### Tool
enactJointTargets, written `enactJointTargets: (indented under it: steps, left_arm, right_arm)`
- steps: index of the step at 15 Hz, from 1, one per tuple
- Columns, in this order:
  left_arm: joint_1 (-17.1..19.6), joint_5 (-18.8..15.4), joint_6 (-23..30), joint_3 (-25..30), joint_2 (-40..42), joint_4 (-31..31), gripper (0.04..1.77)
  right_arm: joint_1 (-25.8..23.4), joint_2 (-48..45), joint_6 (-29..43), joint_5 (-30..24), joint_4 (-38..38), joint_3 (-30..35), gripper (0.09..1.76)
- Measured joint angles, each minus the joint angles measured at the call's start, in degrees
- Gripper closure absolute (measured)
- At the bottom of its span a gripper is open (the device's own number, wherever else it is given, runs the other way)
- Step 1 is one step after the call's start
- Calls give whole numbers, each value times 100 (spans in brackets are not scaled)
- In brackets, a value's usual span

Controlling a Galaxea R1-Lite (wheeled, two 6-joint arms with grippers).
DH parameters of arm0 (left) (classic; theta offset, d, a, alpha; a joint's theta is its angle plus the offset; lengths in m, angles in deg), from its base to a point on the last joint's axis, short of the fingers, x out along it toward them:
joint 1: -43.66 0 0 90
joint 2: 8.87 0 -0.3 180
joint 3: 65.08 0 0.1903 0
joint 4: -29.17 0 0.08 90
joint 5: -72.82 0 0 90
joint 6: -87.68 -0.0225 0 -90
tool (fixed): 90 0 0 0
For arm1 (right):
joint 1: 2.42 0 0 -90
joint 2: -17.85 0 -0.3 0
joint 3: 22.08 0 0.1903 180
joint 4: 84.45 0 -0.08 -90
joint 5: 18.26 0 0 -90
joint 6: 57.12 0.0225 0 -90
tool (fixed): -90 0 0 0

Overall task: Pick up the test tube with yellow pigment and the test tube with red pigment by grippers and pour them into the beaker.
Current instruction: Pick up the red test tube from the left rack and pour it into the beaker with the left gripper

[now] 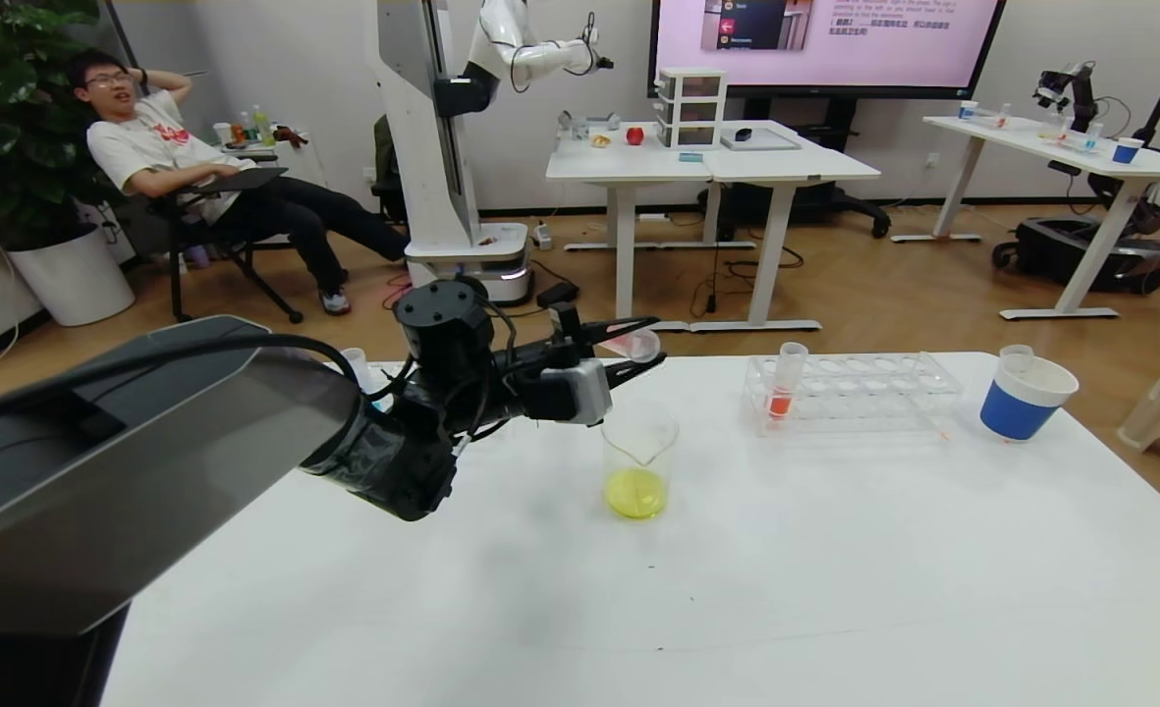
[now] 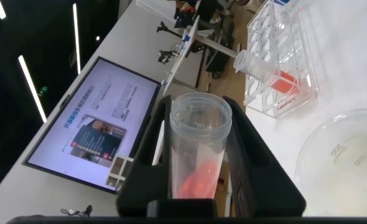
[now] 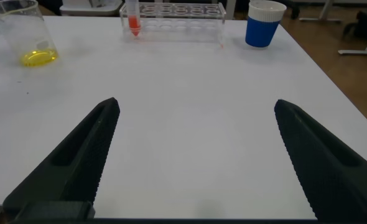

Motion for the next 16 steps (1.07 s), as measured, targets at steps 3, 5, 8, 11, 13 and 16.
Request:
enactJointTargets:
  steps: [3, 5, 8, 11, 13, 16]
  left_arm:
    - [13, -182, -586, 46, -26, 38, 128]
    - [17, -273, -794, 68, -83, 29, 128]
    - [30, -278, -1074, 63, -133, 24, 128]
    - [39, -271, -1425, 84, -146, 35, 128]
    - [57, -260, -1629, 145, -157, 41, 128]
    - [96, -227, -1948, 324, -171, 40, 128]
  right_arm:
    - [0, 0, 0, 0, 0, 0, 11]
    - [2, 0, 0, 2, 0, 0, 11]
    - [2, 0, 0, 2, 0, 0, 11]
    - [2, 0, 0, 4, 0, 0, 11]
    - [2, 0, 0, 2, 0, 0, 11]
    - [0, 0, 0, 2, 0, 0, 11]
